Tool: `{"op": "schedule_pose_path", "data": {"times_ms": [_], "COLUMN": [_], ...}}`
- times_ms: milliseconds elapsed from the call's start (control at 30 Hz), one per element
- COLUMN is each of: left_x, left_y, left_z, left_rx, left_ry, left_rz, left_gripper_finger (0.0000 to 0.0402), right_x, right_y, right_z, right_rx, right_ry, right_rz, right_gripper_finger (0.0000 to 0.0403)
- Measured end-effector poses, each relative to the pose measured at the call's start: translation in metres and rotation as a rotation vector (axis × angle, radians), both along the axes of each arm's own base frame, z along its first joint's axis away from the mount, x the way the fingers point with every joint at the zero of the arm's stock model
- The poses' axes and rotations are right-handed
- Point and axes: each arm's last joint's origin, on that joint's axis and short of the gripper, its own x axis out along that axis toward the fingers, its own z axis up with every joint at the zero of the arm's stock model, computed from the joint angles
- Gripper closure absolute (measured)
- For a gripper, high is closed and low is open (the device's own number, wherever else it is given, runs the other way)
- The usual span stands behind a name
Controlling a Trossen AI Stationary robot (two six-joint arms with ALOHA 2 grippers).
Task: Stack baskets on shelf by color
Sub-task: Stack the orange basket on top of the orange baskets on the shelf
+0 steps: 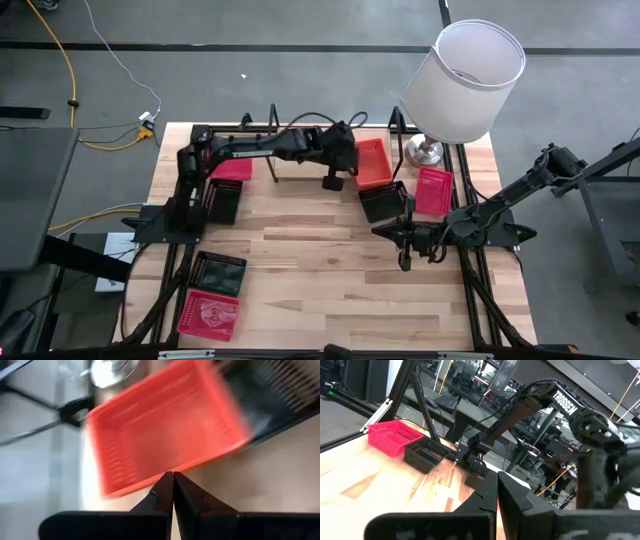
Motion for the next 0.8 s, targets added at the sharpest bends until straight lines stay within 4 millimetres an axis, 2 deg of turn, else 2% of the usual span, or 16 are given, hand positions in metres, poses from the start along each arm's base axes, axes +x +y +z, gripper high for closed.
{"op": "schedule_pose_path", "data": {"times_ms": [133,233,333,467,600,800], "left_x": [0.005,0.017,0.027,0.029,0.026,0.023], "left_y": [-0.016,-0.035,-0.060,-0.086,-0.094,-0.090], "left_z": [0.009,0.005,-0.019,-0.047,-0.066,-0.077], "left_rx": [-0.226,-0.269,-0.251,-0.209,-0.130,0.011], "left_ry": [-0.121,-0.214,-0.253,-0.308,-0.362,-0.417], "left_rz": [-0.063,-0.147,-0.204,-0.213,-0.125,0.009], "left_gripper_finger": [0.0401,0.0401,0.0401,0.0401,0.0401,0.0401], "right_x": [0.000,0.000,-0.001,-0.003,-0.005,-0.006], "right_y": [0.000,0.000,0.001,0.003,0.006,0.007], "right_z": [0.000,0.001,0.001,0.001,0.002,0.004], "right_rx": [-0.004,-0.012,-0.020,-0.028,-0.041,-0.038], "right_ry": [0.000,-0.005,-0.012,-0.009,-0.013,-0.027], "right_rz": [0.000,-0.001,-0.022,-0.071,-0.073,-0.070], "right_gripper_finger": [0.0403,0.0403,0.0403,0.0403,0.0403,0.0403]}}
